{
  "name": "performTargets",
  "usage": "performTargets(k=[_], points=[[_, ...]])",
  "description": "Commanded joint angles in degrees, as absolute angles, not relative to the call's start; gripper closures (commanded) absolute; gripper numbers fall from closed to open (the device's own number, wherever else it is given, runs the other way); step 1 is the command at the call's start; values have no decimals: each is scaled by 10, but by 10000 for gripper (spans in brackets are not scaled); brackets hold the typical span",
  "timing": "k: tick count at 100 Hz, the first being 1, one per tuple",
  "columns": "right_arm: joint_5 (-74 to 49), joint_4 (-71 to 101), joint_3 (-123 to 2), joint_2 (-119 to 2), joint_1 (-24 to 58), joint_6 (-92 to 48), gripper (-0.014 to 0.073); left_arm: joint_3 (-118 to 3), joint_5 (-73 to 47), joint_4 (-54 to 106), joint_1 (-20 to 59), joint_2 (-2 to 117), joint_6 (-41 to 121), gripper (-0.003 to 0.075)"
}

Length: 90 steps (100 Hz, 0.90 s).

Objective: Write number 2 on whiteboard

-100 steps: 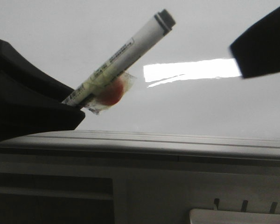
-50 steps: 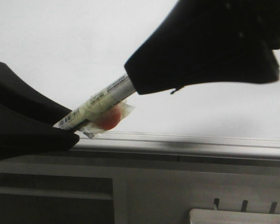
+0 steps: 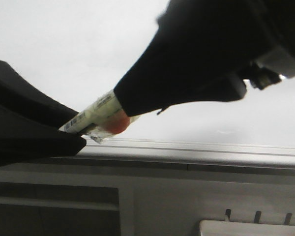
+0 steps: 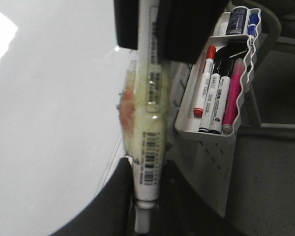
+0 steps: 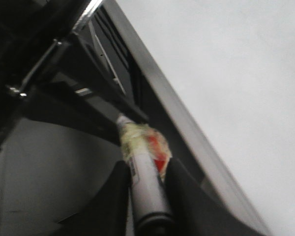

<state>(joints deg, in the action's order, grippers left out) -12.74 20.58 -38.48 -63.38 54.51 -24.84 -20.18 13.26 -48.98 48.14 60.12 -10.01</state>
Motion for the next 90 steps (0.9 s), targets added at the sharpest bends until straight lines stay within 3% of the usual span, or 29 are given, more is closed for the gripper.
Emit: performTargets(k=[1, 11, 16, 23, 35, 44, 60, 72, 79, 90], points=[[-93, 204, -404, -627, 542, -255, 664, -216, 175, -480, 485, 591, -108, 741], [-96, 204, -404, -627, 542, -255, 664, -217, 175, -480, 485, 590, -108, 731], [-103, 204, -404, -627, 542, -255, 664, -217, 175, -480, 485, 590, -108, 687], [-107, 204, -404, -627, 542, -255, 665, -217, 175, -480, 484, 590, -108, 558], [-108, 235, -404, -627, 542, -254, 664, -217, 169, -469, 484, 579, -108, 248], [-109, 235, -404, -627, 536, -254, 664, -217, 141, -448, 484, 555, -108, 164], [-72, 235, -405, -620, 522, -254, 664, -217, 69, -441, 484, 463, -108, 199], [-53, 215, -416, -620, 508, -255, 664, -217, 45, -423, 484, 387, -108, 269], [-59, 184, -426, -620, 505, -255, 664, -217, 12, -415, 484, 352, -108, 373], [-65, 152, -439, -620, 505, -255, 664, -217, -32, -404, 482, 317, -110, 652]])
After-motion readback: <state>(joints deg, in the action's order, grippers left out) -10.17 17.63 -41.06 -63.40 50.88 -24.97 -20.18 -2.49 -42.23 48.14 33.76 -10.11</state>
